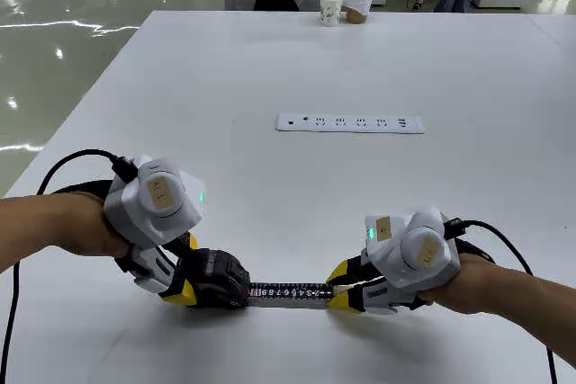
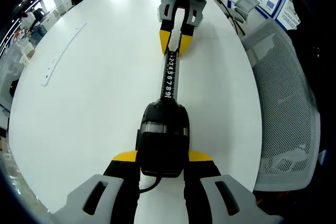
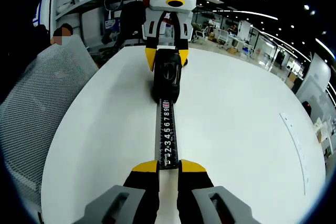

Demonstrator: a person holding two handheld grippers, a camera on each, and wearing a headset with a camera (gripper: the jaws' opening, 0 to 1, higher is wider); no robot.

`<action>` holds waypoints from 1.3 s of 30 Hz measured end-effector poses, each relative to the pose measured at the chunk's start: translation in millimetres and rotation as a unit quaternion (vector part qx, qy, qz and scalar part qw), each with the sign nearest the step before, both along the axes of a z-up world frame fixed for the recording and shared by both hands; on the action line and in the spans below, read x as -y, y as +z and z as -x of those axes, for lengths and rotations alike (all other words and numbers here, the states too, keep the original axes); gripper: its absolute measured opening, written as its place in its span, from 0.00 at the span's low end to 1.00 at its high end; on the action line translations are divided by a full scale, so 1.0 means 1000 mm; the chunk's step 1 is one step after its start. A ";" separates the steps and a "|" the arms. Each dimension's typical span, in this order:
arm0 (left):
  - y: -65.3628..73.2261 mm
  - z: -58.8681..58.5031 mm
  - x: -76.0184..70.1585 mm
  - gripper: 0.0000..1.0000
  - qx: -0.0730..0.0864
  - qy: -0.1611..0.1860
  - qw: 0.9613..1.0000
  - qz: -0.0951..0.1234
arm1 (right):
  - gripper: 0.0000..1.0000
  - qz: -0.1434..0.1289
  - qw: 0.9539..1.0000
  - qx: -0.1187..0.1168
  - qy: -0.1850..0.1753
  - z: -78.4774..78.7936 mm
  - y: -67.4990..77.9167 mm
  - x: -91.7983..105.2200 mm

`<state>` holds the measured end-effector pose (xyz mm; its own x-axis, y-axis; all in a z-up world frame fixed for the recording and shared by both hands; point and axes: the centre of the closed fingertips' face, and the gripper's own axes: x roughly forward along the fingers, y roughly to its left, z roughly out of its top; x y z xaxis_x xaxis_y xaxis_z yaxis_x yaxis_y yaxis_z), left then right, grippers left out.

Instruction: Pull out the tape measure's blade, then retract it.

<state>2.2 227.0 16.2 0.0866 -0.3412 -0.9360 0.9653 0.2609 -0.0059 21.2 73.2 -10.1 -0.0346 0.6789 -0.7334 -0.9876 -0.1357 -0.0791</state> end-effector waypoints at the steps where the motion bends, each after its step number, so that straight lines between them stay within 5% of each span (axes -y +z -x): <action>1: 0.000 0.000 0.000 0.26 0.000 0.000 1.000 0.000 | 0.08 0.000 1.000 0.000 -0.001 0.000 0.000 0.001; 39: -0.001 0.000 0.000 0.26 -0.002 0.003 1.000 -0.004 | 0.08 0.019 0.999 -0.003 -0.033 -0.012 0.000 0.065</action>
<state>2.3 226.9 15.5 0.0844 -0.3338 -0.9388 0.9640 0.2658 -0.0079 32.9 8.1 -9.8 0.0047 0.6508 -0.7592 -0.9949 -0.0738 -0.0695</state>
